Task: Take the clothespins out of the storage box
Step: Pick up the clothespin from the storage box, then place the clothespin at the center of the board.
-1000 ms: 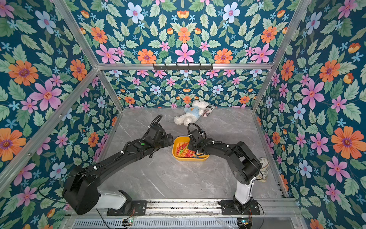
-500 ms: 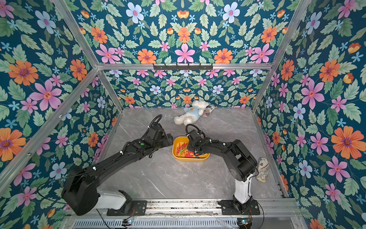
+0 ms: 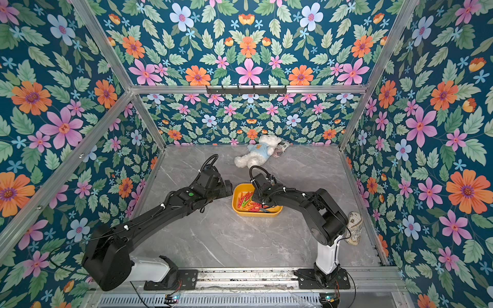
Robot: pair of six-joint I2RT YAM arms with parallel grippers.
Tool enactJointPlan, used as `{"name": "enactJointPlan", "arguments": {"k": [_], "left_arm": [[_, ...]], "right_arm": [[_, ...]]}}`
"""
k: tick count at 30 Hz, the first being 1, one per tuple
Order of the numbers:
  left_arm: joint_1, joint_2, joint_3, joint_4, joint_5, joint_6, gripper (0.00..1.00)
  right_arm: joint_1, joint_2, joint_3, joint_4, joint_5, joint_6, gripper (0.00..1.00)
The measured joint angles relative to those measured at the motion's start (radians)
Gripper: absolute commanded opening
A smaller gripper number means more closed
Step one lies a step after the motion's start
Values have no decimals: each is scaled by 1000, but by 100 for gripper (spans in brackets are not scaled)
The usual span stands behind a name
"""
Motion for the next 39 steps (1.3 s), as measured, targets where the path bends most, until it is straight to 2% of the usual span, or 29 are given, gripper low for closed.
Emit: {"name": "enactJointPlan", "arguments": {"k": [10,15,21,29,34,39], "left_arm": [[0,-10,-5,9,2,-1,99],[0,-10,-5,26,23,0,99],[0,2,-5,52,53,0,99],[0,6,-6,82,76,11,99],[0,2,-17,85,80,15,99],[-1,-29,-34,85,87,26,99]], "right_arm": [[0,-80,30,-58,43,-25,2],[0,-167,5,-94,61,-26,2],[18,-321,-85,-142,78,1,3],[131,-474,-242,-222,98,108,3],[193,-500,-353,-230,92,198,3],[206,-467,-413,-195,85,256,3]]}}
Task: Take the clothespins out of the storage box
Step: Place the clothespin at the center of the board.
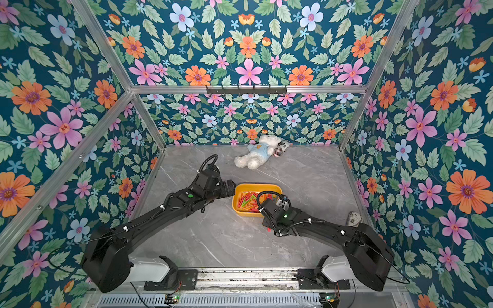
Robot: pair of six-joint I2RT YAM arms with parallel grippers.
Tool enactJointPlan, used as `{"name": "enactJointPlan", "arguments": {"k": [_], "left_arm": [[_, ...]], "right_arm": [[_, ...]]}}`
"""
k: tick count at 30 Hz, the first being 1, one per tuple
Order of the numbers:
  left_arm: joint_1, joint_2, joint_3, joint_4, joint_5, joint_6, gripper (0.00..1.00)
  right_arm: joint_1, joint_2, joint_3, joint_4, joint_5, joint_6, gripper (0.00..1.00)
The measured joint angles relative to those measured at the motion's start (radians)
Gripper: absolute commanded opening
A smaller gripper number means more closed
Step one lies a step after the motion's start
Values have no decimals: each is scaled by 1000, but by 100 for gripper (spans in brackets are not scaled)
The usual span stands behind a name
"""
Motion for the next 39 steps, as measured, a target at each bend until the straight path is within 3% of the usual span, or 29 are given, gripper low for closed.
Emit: {"name": "enactJointPlan", "arguments": {"k": [18,26,28,33,39], "left_arm": [[0,-116,-71,-40,-13,-1,99],[0,-116,-71,-42,-16,-1,99],[0,-116,-71,-42,-16,-1,99],[0,-103,-55,-42,-15,-4,99],[0,-50,-19,-42,-6,-20,96]], "right_arm": [[4,211,53,53,9,26,8],[4,229,84,53,8,13,29],[4,220,89,44,8,7,29],[4,159,103,26,8,2,32],[4,32,105,7,12,-26,48]]}}
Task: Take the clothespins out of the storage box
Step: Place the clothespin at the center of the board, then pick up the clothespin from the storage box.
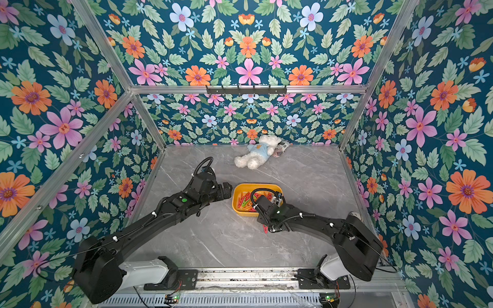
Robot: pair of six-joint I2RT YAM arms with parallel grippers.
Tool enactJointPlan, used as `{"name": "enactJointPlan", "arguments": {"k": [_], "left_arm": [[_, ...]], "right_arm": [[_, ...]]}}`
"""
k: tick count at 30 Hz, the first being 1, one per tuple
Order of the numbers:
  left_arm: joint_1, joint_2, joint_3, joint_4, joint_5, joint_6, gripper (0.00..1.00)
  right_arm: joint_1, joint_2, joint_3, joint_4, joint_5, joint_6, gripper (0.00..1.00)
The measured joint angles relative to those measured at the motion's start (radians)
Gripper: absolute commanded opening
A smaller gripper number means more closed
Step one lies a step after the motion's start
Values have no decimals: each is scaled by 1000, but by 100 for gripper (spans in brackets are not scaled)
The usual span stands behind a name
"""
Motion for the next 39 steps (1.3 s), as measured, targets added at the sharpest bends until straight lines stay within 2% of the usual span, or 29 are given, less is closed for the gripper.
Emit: {"name": "enactJointPlan", "arguments": {"k": [6,9,16,21,27,33,39], "left_arm": [[-27,80,52,0,17,-21,90],[-50,129,89,2,18,-29,85],[-109,263,195,1,-3,-43,71],[-141,384,297,-28,-15,-31,55],[-151,500,383,-56,-24,-10,44],[-151,597,437,-60,-51,83,41],[-146,680,487,-77,-58,186,34]], "right_arm": [[-18,-112,0,2,20,-53,69],[-61,-153,-8,16,19,-93,75],[-142,-210,-16,63,-3,-193,99],[-204,-228,-29,92,-33,-251,99],[-266,-246,-41,116,-68,-292,99],[-292,-247,-39,134,-116,-327,99],[-305,-247,-36,135,-138,-340,99]]}}
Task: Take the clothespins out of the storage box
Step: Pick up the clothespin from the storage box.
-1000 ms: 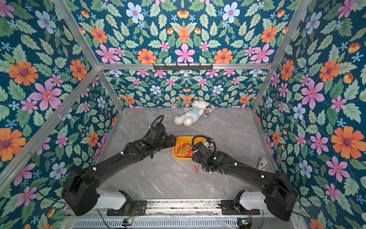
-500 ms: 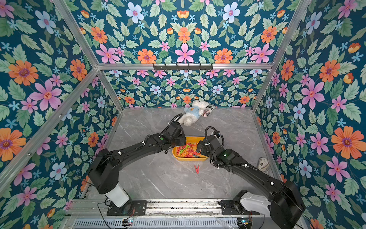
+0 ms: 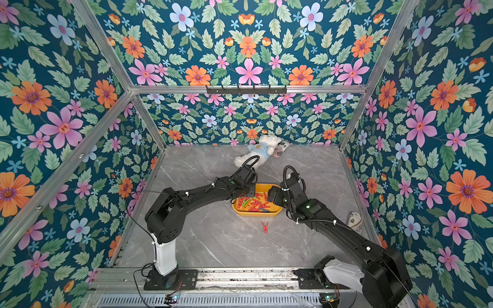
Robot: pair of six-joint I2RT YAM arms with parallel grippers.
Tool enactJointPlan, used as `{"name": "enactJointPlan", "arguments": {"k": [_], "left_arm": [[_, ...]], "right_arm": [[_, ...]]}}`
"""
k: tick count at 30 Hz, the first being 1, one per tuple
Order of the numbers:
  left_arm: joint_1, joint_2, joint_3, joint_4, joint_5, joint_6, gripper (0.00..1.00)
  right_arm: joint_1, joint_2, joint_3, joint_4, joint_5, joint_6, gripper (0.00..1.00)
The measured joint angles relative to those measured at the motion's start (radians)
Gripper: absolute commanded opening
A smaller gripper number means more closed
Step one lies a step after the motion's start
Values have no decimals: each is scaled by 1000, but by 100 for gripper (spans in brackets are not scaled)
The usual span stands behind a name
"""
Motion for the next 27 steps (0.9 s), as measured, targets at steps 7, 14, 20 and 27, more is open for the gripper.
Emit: {"name": "enactJointPlan", "arguments": {"k": [7,14,20,27], "left_arm": [[7,47,18,-2,30,76,33],[10,77,20,-2,77,124,29],[11,89,23,5,92,131,24],[11,73,21,4,100,132,9]], "right_arm": [[-6,0,0,0,-4,-11,99],[-6,9,0,0,-4,-11,99],[-6,13,2,0,-4,-9,99],[-6,14,2,0,-4,1,99]]}}
